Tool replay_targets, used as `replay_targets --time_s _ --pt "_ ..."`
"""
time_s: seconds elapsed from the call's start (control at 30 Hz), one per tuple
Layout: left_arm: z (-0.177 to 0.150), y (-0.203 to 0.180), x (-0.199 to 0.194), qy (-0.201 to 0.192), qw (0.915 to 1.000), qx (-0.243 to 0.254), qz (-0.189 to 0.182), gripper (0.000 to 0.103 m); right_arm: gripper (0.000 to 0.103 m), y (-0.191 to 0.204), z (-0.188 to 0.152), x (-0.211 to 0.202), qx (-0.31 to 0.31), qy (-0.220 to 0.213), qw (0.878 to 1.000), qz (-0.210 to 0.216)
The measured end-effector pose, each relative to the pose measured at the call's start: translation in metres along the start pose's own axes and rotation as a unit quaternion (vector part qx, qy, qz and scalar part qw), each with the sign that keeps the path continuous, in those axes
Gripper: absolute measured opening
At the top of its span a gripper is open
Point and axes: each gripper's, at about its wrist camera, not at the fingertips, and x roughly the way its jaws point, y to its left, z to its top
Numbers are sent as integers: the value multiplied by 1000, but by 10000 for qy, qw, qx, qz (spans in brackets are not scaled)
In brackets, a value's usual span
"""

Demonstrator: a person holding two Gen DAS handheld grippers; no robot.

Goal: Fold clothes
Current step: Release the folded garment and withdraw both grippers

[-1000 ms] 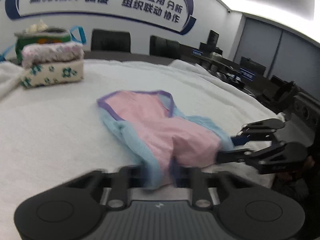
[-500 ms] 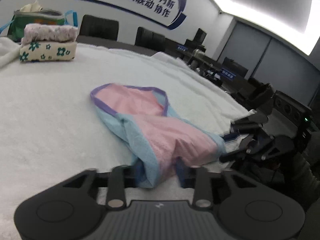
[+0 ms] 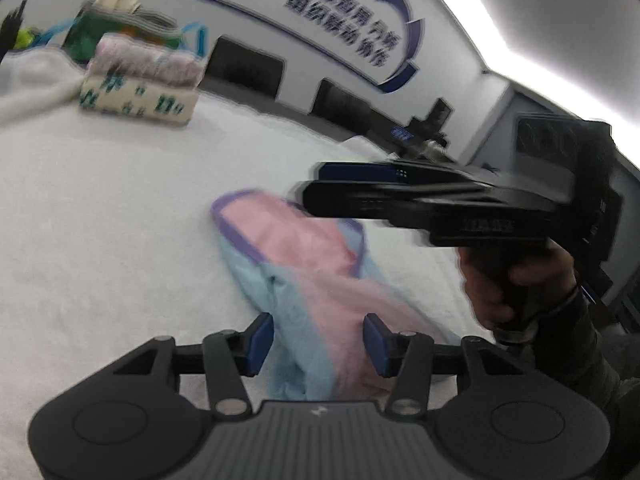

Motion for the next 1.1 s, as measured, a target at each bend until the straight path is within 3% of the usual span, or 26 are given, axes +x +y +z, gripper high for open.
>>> replay_targets --time_s 0.03,0.07,0.13,0.2,0.3,0.37,0.47,0.63,0.7,0.8,0.87,1.1 --pt "-1 1 2 26 10000 -68 60 43 58 -2 2 18 8 238 9997 25" --pt "-4 1 3 4 9999 -54 100 42 43 -4 3 34 61 486 9988 38" --pt "-9 0 4 -41 9999 -7 167 42 27 -8 2 64 181 956 9952 40" --pt "-13 -1 2 -83 9998 90 148 42 28 -7 -6 79 234 1210 9924 -9" --pt "-13 3 -2 -79 9999 97 34 44 33 1 -15 65 149 987 9949 -143" --pt "-9 6 -8 -184 9998 106 4 44 49 4 -12 42 79 668 9973 -306" --pt "2 11 -12 -402 9991 40 108 46 60 3 -12 2 28 236 9967 -776" --pt "23 18 -10 -632 9969 -129 459 47 67 -19 -26 -47 501 -114 9838 -1717" --pt "30 20 -9 -710 9955 -179 606 52 69 -32 -35 -58 821 -236 9761 -1999" --pt "34 21 -7 -749 9940 -164 785 53 70 -53 -52 -67 1336 -351 9617 -2366" --pt "36 21 -4 -702 9933 -98 909 54 71 -64 -62 -67 1598 -354 9554 -2459" --pt "54 26 20 -500 9924 35 1126 65 75 -82 -77 -50 1867 -250 9543 -2319"
